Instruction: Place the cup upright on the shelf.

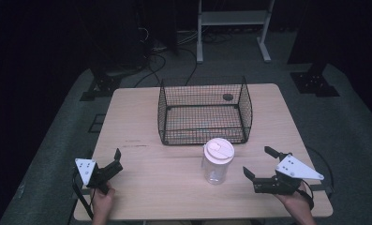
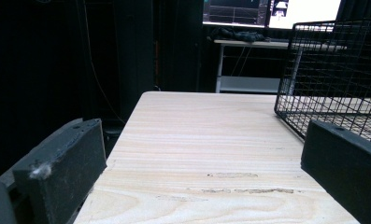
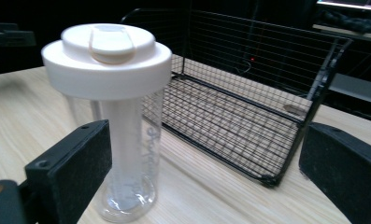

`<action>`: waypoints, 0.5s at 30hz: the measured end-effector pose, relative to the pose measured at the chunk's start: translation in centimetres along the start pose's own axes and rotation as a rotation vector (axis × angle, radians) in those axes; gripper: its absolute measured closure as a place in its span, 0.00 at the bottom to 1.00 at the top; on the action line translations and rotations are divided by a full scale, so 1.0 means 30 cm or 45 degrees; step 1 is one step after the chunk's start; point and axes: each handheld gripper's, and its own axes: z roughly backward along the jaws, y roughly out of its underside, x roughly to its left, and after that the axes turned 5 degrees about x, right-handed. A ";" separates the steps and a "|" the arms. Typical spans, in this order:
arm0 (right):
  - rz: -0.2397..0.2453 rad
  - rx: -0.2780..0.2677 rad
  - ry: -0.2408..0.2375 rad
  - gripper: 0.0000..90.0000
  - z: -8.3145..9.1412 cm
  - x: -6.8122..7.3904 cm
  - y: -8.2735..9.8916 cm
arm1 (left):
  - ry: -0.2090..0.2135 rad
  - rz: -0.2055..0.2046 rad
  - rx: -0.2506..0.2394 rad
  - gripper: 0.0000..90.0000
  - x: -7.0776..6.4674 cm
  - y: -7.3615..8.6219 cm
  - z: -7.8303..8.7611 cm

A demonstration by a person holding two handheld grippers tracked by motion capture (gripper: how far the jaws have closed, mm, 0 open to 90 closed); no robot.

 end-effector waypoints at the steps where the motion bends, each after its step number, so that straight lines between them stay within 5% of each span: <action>1: 0.000 0.000 0.000 0.02 0.000 0.000 0.000 | 0.000 0.000 0.000 0.00 0.000 0.000 0.000; 15: 0.032 -0.019 -0.098 0.01 -0.059 0.075 -0.042 | 0.002 -0.003 0.000 0.00 0.000 0.000 0.000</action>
